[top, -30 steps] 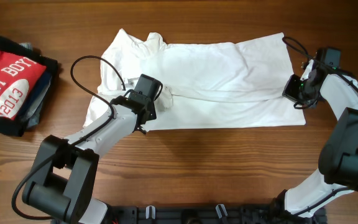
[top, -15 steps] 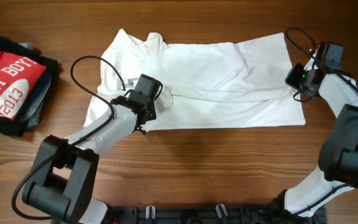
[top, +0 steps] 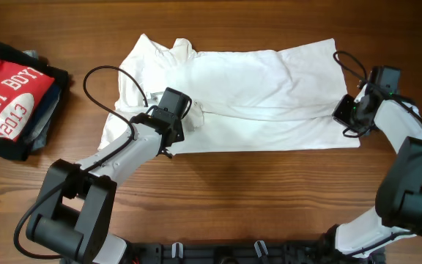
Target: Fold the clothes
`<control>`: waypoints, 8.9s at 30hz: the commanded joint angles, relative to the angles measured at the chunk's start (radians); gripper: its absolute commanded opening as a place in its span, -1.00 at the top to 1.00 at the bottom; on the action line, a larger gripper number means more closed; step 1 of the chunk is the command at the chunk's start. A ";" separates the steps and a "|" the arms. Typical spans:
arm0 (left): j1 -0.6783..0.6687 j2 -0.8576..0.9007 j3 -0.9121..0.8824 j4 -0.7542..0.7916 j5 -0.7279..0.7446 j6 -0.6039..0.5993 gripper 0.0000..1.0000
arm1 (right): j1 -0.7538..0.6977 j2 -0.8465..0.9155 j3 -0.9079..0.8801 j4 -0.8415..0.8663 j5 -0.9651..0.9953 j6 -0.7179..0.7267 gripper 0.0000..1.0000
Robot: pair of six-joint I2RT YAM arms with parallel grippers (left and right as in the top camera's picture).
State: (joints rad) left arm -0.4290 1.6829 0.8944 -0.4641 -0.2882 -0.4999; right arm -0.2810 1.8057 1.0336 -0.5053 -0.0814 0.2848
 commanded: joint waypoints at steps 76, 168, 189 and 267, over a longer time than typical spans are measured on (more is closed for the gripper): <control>0.192 0.166 -0.130 0.178 -0.054 -0.164 0.92 | -0.002 -0.012 -0.007 0.235 0.146 0.575 0.92; 0.442 0.476 0.748 -0.164 0.415 0.523 -0.93 | -0.312 -0.625 -0.299 -0.189 -0.046 0.081 0.07; 0.400 0.573 0.746 -0.344 0.403 0.396 0.91 | -0.311 -0.625 -0.299 -0.198 -0.056 0.069 0.40; 0.484 0.274 0.749 -0.599 0.497 0.155 0.92 | 0.004 -0.082 0.311 -0.435 0.236 -0.046 0.91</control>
State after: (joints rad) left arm 0.0345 1.9858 1.6424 -1.0092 0.2146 -0.3363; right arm -0.2741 1.7481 1.3422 -0.8799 0.0875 0.2085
